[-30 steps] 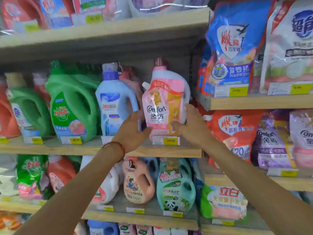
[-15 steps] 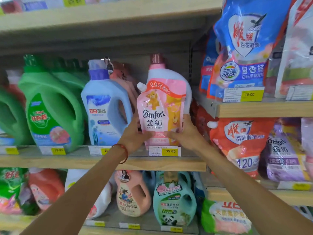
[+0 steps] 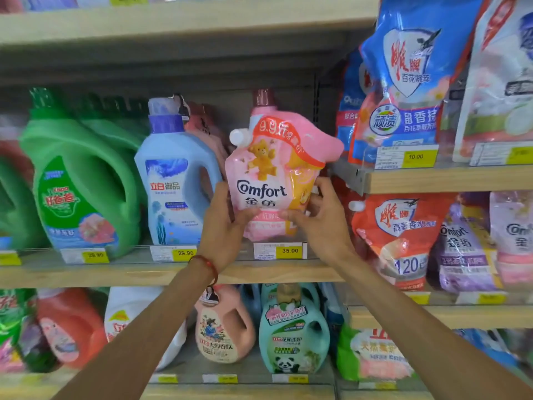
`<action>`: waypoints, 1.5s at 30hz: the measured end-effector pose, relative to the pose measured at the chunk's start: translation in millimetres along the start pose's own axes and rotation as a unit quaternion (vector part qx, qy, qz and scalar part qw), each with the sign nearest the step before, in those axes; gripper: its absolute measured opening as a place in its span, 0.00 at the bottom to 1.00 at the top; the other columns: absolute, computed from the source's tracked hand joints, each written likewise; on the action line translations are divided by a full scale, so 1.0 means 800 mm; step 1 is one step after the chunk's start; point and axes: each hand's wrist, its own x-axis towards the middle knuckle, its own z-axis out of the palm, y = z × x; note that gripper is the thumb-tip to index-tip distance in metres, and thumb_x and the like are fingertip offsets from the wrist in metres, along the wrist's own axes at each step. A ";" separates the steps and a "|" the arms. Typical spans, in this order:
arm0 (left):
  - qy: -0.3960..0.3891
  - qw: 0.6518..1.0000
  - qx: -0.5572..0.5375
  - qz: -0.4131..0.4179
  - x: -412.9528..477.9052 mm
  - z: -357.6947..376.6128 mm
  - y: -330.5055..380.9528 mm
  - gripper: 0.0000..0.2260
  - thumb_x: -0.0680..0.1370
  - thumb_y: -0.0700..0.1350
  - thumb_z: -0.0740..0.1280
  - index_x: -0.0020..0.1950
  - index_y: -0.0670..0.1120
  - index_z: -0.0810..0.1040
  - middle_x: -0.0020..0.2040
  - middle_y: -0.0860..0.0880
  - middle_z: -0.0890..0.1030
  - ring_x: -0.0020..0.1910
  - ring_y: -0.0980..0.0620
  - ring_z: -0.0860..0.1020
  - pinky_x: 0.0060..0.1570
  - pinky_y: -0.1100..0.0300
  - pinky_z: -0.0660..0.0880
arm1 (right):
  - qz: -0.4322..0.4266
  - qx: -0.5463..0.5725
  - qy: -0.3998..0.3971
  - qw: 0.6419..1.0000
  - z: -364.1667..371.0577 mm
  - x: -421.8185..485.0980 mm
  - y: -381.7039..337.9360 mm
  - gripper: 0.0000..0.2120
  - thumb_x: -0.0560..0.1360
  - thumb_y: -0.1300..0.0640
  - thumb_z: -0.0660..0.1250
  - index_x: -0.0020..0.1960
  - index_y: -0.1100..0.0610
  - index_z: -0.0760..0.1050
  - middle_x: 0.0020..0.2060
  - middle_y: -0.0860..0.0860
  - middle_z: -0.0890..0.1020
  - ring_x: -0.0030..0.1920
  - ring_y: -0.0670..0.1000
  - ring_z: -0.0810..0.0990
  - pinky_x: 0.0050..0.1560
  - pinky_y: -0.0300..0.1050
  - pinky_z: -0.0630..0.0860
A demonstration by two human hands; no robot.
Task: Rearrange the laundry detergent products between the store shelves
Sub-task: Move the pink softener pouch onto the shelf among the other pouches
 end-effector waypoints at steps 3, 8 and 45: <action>0.000 0.999 -0.030 0.028 -0.004 -0.009 0.023 0.14 0.80 0.38 0.69 0.60 0.48 0.68 0.54 0.63 0.82 0.54 0.59 0.83 0.47 0.61 0.82 | -0.036 0.019 0.003 0.999 0.001 -0.007 -0.026 0.28 0.71 0.70 0.78 0.60 0.46 0.73 0.48 0.50 0.89 0.48 0.49 0.88 0.39 0.42 0.84; -0.039 0.994 -0.102 0.014 -0.020 -0.015 0.052 0.16 0.79 0.44 0.70 0.62 0.46 0.66 0.60 0.46 0.82 0.59 0.46 0.83 0.54 0.39 0.82 | -0.036 0.008 -0.012 0.999 -0.014 -0.034 -0.058 0.20 0.74 0.67 0.76 0.61 0.54 0.75 0.52 0.50 0.88 0.53 0.51 0.87 0.45 0.41 0.82; -0.281 0.951 -0.125 -0.020 -0.166 0.549 0.257 0.30 0.82 0.38 0.65 0.80 0.49 0.54 0.72 0.55 0.72 0.71 0.59 0.72 0.68 0.61 0.73 | 0.094 -0.175 0.054 0.978 -0.639 -0.190 -0.094 0.14 0.74 0.66 0.76 0.55 0.57 0.76 0.44 0.45 0.86 0.44 0.37 0.84 0.45 0.29 0.76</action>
